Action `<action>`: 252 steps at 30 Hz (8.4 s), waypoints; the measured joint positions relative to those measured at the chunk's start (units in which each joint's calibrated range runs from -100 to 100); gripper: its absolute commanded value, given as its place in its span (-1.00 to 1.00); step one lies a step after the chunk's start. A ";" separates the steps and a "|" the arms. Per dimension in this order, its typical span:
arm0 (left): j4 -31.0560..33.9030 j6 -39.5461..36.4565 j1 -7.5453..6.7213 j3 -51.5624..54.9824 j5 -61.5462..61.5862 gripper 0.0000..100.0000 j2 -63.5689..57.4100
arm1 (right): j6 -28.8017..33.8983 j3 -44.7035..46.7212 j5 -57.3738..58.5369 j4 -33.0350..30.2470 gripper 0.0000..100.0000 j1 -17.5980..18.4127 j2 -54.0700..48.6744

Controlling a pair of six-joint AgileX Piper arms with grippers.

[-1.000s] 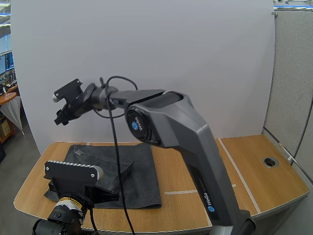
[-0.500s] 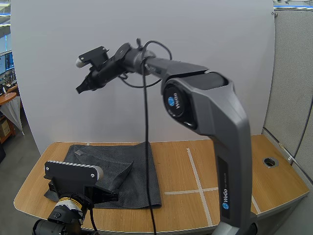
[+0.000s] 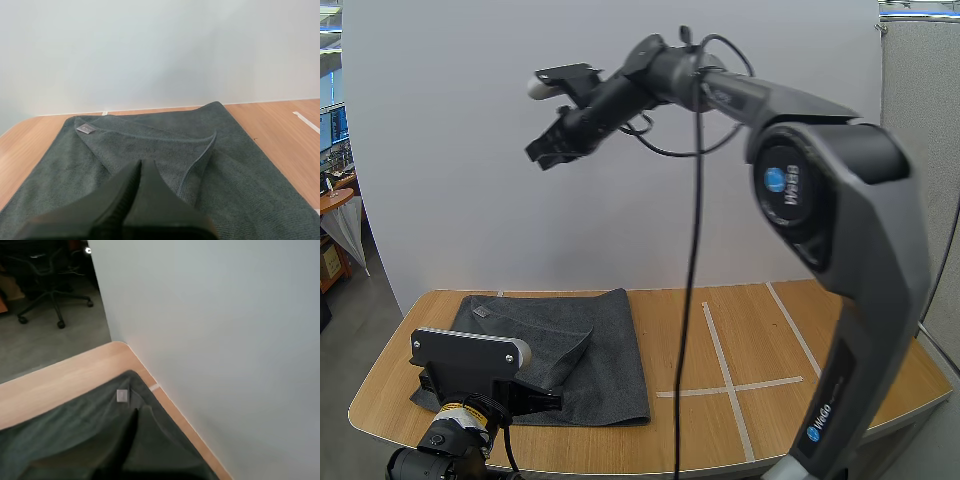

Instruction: Fold the towel

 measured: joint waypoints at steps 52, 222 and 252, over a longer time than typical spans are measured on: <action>0.00 0.00 0.00 0.00 0.00 -1.00 0.00 | 12.67 43.58 17.81 -17.78 -1.00 -7.01 -72.03; -7.64 32.81 1.00 -66.61 37.23 -1.00 102.43 | 14.21 43.58 17.95 -17.78 -1.00 -7.01 -81.35; -11.06 44.98 18.07 -60.28 45.31 -1.00 95.01 | 14.21 43.58 17.95 -17.78 -1.00 -7.01 -81.35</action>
